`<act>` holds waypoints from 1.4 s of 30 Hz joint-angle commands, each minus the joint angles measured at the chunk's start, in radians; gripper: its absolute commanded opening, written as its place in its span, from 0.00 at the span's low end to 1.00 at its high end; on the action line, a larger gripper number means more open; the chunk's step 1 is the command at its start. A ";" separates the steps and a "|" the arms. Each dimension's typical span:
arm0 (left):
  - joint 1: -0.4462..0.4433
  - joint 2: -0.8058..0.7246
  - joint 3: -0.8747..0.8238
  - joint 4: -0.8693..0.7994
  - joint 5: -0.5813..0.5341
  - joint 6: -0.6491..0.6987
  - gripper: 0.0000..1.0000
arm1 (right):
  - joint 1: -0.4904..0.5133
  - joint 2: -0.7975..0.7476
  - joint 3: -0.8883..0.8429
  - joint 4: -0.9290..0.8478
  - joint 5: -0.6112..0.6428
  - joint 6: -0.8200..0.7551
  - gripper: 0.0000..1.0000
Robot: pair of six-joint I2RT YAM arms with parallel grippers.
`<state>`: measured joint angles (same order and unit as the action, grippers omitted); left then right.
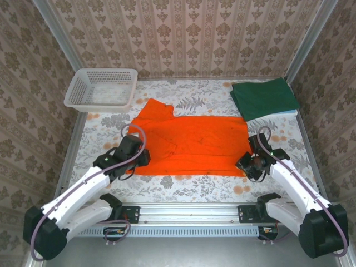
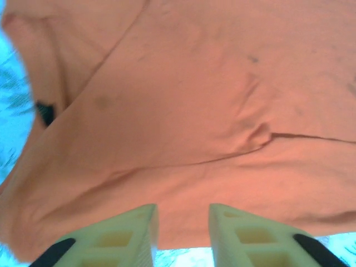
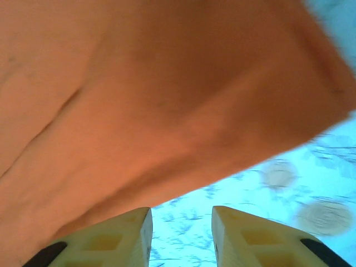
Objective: Fold and stack the t-shirts
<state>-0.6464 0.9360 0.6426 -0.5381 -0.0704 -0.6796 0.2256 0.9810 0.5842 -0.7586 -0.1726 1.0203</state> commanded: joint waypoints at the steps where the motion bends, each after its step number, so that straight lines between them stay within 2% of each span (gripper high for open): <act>1: -0.003 0.123 0.032 0.081 0.158 0.100 0.21 | 0.112 0.096 0.025 0.170 -0.036 0.072 0.29; 4: -0.020 0.237 0.038 0.130 0.187 0.109 0.20 | 0.243 0.238 0.108 0.198 0.010 0.068 0.22; 8: -0.029 0.348 0.025 0.157 0.170 0.111 0.18 | 0.360 0.365 0.178 0.216 0.067 0.070 0.20; 12: -0.031 0.403 -0.030 0.187 0.124 0.089 0.19 | 0.382 0.432 0.184 0.242 0.097 0.061 0.20; 17: -0.034 0.431 -0.107 0.204 0.101 0.053 0.21 | 0.383 0.463 0.107 0.290 0.092 0.082 0.22; 28: -0.139 0.257 -0.211 0.100 0.047 -0.074 0.21 | 0.472 0.500 -0.018 0.331 0.039 0.138 0.21; 37: -0.164 -0.029 -0.282 -0.074 -0.006 -0.153 0.25 | 0.596 0.339 -0.116 0.305 0.068 0.278 0.21; 42: -0.148 -0.072 -0.282 -0.086 -0.028 -0.135 0.27 | 0.611 0.241 -0.122 0.262 0.086 0.310 0.22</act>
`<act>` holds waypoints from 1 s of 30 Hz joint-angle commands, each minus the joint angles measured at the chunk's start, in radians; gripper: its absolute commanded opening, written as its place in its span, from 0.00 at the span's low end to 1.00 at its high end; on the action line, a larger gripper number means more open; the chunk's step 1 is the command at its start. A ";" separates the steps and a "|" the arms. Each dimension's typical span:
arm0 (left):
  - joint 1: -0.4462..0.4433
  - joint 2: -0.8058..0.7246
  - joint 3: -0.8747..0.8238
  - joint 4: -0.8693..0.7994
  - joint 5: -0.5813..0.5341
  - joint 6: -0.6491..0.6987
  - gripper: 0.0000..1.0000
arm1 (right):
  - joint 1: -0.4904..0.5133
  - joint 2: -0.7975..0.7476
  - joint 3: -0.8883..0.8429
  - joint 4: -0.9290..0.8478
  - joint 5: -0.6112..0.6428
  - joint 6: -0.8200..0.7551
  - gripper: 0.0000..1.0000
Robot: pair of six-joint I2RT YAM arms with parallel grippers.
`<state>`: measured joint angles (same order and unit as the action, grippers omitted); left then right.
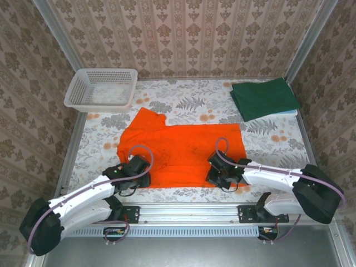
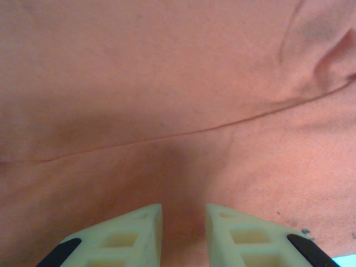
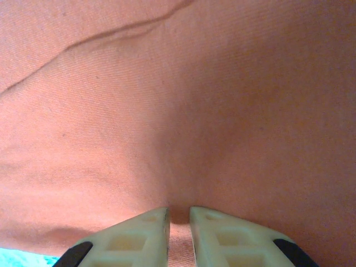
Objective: Fold and stack the t-shirts
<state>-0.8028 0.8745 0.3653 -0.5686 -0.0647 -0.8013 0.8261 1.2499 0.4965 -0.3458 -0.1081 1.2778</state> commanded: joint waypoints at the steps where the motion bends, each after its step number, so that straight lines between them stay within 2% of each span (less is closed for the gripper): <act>1: 0.015 -0.007 0.000 -0.052 -0.031 -0.009 0.27 | 0.013 -0.044 -0.026 -0.167 0.027 0.054 0.23; 4: 0.039 0.008 0.037 -0.043 -0.021 0.018 0.29 | 0.015 -0.089 0.018 -0.236 0.036 0.051 0.27; 9: 0.099 0.033 0.215 -0.033 -0.020 0.089 0.40 | 0.008 -0.166 0.174 -0.349 0.109 -0.010 0.46; 12: 0.171 0.121 0.363 -0.008 0.015 0.135 0.45 | -0.056 -0.176 0.245 -0.357 0.148 -0.102 0.50; 15: 0.254 0.260 0.522 0.052 0.034 0.161 0.48 | -0.189 -0.164 0.283 -0.295 0.142 -0.255 0.53; 18: 0.323 0.451 0.677 0.084 0.042 0.186 0.51 | -0.341 -0.134 0.286 -0.123 0.066 -0.415 0.61; 20: 0.340 0.593 0.789 0.090 0.005 0.216 0.52 | -0.421 -0.101 0.305 -0.025 0.071 -0.509 0.67; 22: 0.365 0.716 0.896 0.095 -0.037 0.246 0.52 | -0.469 -0.050 0.330 0.060 0.088 -0.579 0.70; 25: 0.399 0.937 1.096 0.040 -0.077 0.302 0.52 | -0.521 0.063 0.387 0.149 0.078 -0.641 0.71; 30: 0.465 1.275 1.447 -0.110 -0.153 0.373 0.48 | -0.567 0.177 0.396 0.311 0.027 -0.620 0.70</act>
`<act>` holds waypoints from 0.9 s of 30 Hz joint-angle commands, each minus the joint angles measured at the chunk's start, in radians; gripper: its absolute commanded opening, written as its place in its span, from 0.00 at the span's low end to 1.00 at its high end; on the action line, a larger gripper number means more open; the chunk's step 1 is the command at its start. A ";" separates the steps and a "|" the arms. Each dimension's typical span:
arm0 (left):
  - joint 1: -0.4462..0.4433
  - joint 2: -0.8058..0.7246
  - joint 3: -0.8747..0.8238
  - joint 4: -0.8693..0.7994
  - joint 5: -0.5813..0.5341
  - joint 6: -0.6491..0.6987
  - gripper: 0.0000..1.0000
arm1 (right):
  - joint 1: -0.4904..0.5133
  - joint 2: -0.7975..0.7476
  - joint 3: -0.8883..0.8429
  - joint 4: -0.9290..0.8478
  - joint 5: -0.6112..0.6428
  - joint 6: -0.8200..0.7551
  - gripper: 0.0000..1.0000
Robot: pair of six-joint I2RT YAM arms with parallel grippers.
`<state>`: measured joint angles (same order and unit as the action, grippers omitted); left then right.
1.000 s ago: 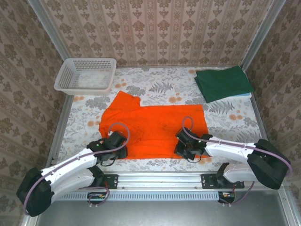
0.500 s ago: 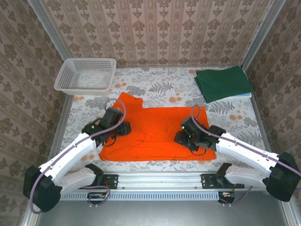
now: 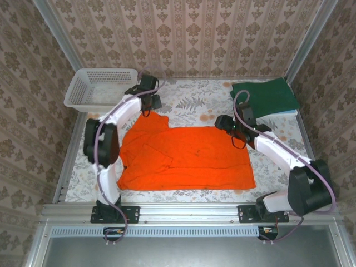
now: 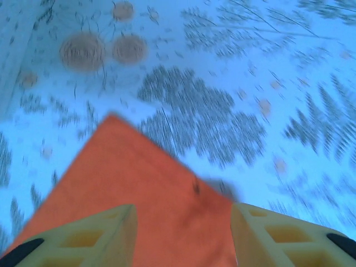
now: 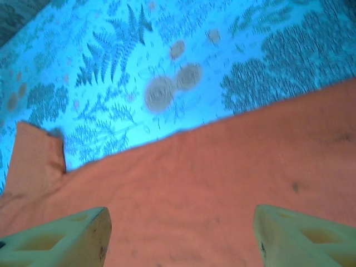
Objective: Fold and stack the t-shirts
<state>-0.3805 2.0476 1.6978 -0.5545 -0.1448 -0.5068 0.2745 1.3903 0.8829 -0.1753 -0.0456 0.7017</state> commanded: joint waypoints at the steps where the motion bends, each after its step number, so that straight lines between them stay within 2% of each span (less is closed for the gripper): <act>1: 0.056 0.146 0.164 -0.140 -0.073 0.087 0.48 | -0.015 0.040 -0.006 0.178 -0.036 -0.038 0.69; 5: 0.102 0.304 0.354 -0.206 -0.046 0.138 0.46 | -0.022 0.041 -0.074 0.310 -0.033 -0.027 0.70; 9: 0.124 0.353 0.399 -0.197 -0.012 0.181 0.44 | -0.033 0.037 -0.122 0.392 -0.050 -0.007 0.69; 20: 0.140 0.368 0.367 -0.204 0.090 0.200 0.40 | -0.037 0.050 -0.148 0.434 -0.043 0.018 0.68; 27: 0.119 0.363 0.335 -0.192 0.076 0.206 0.40 | -0.046 0.047 -0.160 0.449 -0.055 0.028 0.68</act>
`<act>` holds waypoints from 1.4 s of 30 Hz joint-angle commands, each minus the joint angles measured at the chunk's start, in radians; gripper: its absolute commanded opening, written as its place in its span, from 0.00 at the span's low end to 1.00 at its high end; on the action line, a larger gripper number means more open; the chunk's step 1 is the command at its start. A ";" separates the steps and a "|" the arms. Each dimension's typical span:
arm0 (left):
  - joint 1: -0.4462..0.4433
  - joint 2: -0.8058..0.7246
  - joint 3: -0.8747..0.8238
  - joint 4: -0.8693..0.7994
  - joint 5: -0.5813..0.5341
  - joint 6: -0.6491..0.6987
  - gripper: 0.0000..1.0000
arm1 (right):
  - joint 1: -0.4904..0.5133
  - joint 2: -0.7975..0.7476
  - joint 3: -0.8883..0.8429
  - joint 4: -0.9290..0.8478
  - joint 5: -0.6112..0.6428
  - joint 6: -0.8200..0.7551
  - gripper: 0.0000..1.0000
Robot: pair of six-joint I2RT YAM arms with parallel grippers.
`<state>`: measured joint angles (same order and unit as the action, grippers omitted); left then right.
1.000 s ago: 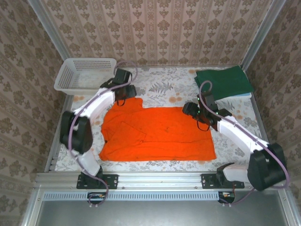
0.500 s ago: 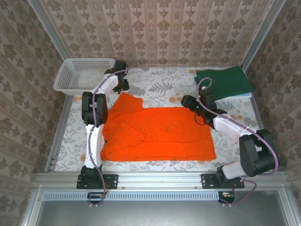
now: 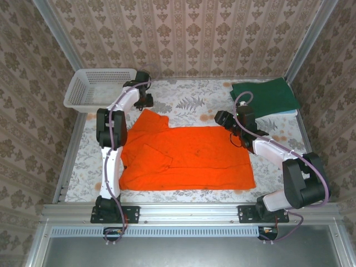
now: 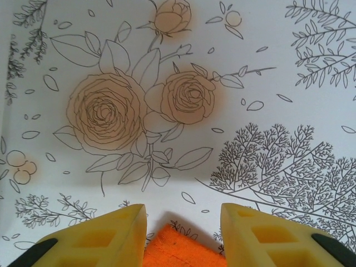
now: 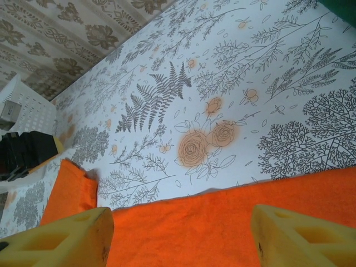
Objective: Fold and stack the t-shirts
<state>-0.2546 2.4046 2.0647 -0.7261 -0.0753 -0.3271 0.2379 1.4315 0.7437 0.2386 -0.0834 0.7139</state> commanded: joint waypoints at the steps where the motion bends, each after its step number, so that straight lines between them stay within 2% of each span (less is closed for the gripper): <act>1: -0.010 -0.002 -0.050 -0.003 0.009 0.026 0.40 | -0.012 0.005 -0.026 0.042 -0.020 0.019 0.68; 8: -0.018 -0.020 -0.097 0.032 -0.038 0.040 0.40 | -0.020 -0.008 -0.046 0.062 -0.032 0.025 0.68; 22: -0.027 -0.027 -0.119 0.050 -0.046 0.051 0.17 | -0.042 -0.002 -0.049 0.058 -0.042 0.045 0.69; 24: -0.030 -0.035 -0.118 0.050 -0.052 0.053 0.12 | -0.050 0.015 -0.007 -0.010 -0.039 0.040 0.69; 27: -0.037 -0.055 -0.121 0.057 -0.053 0.059 0.00 | -0.084 0.070 0.126 -0.224 -0.033 -0.010 0.69; 29: -0.047 -0.080 -0.136 0.068 -0.066 0.067 0.00 | -0.112 0.127 0.232 -0.388 -0.012 -0.053 0.66; 34: -0.066 -0.168 -0.216 0.128 -0.098 0.072 0.00 | -0.126 0.274 0.446 -0.716 0.161 -0.193 0.62; 42: -0.101 -0.325 -0.397 0.248 -0.124 0.057 0.00 | -0.199 0.417 0.510 -0.763 0.124 -0.249 0.52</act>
<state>-0.3458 2.1513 1.7058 -0.5369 -0.1646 -0.2752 0.0525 1.8061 1.2064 -0.4255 0.0273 0.5205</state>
